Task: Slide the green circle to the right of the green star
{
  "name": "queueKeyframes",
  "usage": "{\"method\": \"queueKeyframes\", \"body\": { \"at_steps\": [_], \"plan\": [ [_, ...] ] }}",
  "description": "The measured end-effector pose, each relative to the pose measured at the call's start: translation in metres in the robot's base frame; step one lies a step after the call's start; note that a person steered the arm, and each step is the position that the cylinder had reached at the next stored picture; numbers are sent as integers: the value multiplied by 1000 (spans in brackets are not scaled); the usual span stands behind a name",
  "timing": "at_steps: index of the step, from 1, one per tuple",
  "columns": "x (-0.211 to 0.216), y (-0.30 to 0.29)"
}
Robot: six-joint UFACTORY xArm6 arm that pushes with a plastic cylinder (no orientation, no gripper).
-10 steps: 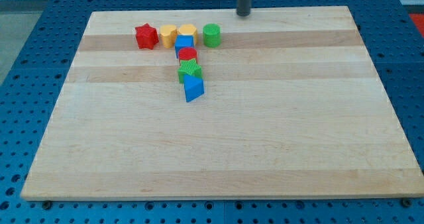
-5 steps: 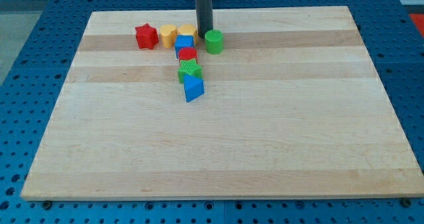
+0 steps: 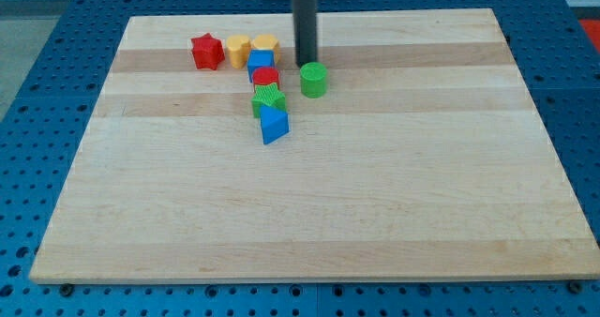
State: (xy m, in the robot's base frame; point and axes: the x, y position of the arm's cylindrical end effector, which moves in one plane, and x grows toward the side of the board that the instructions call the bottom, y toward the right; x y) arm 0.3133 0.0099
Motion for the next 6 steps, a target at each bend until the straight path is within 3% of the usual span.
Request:
{"method": "queueKeyframes", "body": {
  "at_steps": [1, 6],
  "plan": [
    [12, 27],
    [31, -9]
  ]
}}
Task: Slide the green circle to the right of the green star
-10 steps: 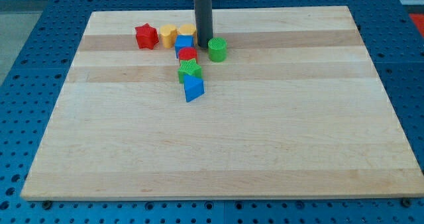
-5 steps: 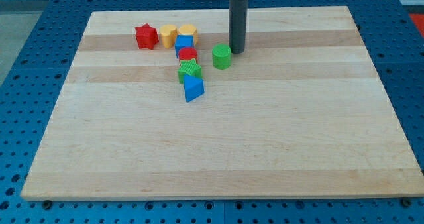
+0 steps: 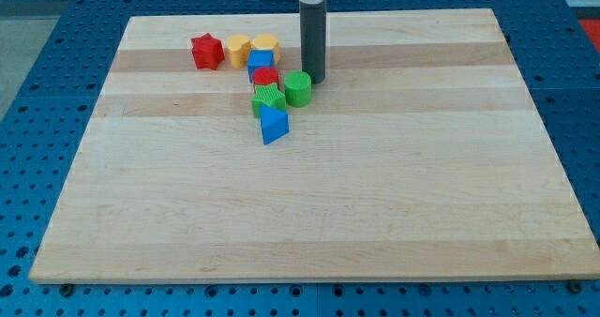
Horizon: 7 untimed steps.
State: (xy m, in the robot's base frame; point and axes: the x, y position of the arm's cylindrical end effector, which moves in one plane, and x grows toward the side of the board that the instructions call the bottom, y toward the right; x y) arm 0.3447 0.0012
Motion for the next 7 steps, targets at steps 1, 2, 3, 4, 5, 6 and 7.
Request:
{"method": "queueKeyframes", "body": {
  "at_steps": [1, 2, 3, 4, 5, 6, 7],
  "plan": [
    [6, 0],
    [10, 0],
    [16, 0],
    [17, 0],
    [17, 0],
    [17, 0],
    [17, 5]
  ]
}}
